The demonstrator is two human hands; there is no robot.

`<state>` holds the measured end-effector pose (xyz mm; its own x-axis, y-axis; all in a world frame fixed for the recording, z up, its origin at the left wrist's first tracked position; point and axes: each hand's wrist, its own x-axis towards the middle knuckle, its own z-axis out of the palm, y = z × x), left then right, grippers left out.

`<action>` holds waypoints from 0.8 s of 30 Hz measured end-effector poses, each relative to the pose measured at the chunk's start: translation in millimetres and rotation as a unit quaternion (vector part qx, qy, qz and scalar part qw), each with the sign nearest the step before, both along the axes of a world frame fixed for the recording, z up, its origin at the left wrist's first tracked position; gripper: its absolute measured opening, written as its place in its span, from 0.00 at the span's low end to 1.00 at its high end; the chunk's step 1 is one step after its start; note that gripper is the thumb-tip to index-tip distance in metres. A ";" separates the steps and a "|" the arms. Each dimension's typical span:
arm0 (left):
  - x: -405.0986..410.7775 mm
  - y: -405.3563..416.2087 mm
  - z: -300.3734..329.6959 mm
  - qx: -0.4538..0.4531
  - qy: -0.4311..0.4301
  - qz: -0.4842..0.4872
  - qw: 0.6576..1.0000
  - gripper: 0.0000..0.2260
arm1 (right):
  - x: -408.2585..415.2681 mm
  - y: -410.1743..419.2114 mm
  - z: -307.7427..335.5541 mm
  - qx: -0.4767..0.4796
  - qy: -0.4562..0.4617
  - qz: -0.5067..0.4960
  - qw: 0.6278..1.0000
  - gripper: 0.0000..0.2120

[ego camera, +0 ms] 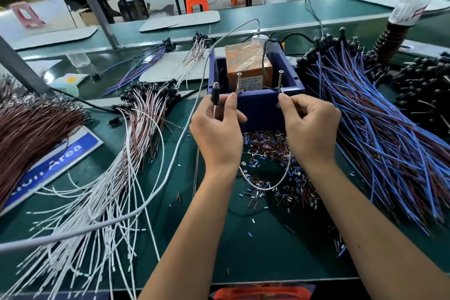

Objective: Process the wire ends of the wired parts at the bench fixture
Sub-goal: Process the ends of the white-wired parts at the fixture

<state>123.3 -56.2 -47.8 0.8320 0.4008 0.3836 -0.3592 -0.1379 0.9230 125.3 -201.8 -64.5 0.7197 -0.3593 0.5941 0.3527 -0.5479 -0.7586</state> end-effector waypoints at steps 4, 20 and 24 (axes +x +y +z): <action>-1.7 -0.3 0.0 -0.023 0.002 -0.001 1.000 0.05 | -0.4 0.3 2.3 0.012 0.005 0.016 1.000 0.13; -11.9 -3.0 3.1 -0.054 -0.009 0.038 0.998 0.07 | 3.5 -4.5 2.9 0.090 0.036 0.047 0.994 0.15; -19.2 -20.9 21.0 -0.028 -0.024 0.003 0.999 0.07 | -4.7 -10.4 6.2 0.151 0.024 0.044 0.987 0.15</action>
